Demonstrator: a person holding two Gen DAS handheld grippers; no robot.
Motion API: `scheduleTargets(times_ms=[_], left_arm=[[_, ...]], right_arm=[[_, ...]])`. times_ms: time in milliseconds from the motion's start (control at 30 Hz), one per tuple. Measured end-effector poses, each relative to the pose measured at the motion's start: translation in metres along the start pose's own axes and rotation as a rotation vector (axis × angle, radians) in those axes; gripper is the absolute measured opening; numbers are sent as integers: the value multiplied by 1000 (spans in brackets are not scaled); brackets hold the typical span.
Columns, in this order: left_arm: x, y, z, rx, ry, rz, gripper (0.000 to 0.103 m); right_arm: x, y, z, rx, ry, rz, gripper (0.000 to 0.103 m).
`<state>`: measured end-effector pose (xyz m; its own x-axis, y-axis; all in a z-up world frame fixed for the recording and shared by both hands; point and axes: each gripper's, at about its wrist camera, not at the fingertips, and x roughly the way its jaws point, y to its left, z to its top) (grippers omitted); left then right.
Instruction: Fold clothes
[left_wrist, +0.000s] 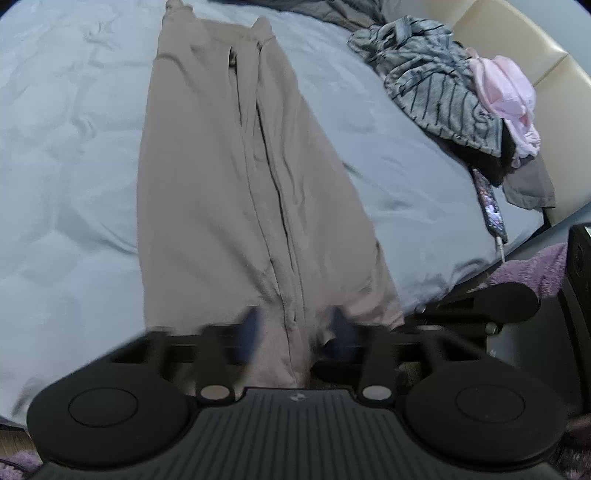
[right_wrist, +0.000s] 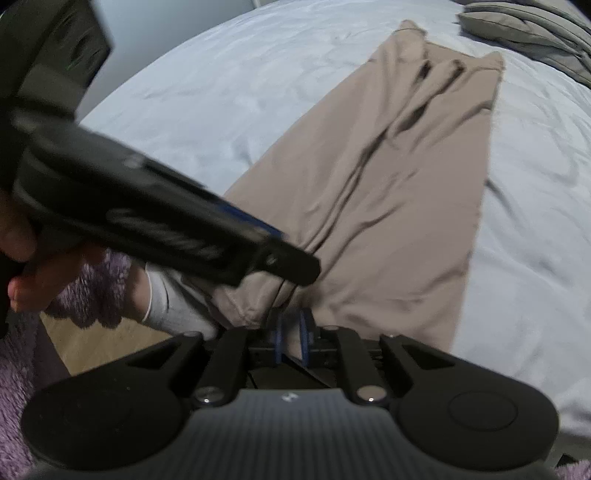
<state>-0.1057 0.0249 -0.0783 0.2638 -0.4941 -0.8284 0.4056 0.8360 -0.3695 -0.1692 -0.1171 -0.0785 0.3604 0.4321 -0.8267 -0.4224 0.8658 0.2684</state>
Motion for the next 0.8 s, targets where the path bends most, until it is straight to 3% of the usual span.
scheduleTargets(times_ms=[33,67,233,333,467,600,700,767,800], left_arm=[[-6,0,0,12,-18,4,52],[-11,0,-1,24,-36,12,52],[-27,18,1,24,-74,130,52],[-29,33,1,-34,-69,126,49],[-21,47,0,-59,-42,141,49],[-9,54,-7,-69,14,116,49],[-9,54,-10,-65,27,104,47],[-8,53,-12,-64,38,100,36],[-8,51,-12,-56,46,98,28]], right_arm=[[-6,-3,0,14,-20,-3,42],[-12,-6,0,26,-43,-8,47],[-31,-36,1,142,-92,-90,46],[-31,-60,-2,243,-81,-124,45],[-21,-76,-6,281,-58,-144,45],[-10,-79,-15,320,-33,-103,44],[-8,-79,-21,347,-9,-62,25],[-10,-80,-22,363,-3,-52,10],[-12,-80,-22,371,-2,-49,9]])
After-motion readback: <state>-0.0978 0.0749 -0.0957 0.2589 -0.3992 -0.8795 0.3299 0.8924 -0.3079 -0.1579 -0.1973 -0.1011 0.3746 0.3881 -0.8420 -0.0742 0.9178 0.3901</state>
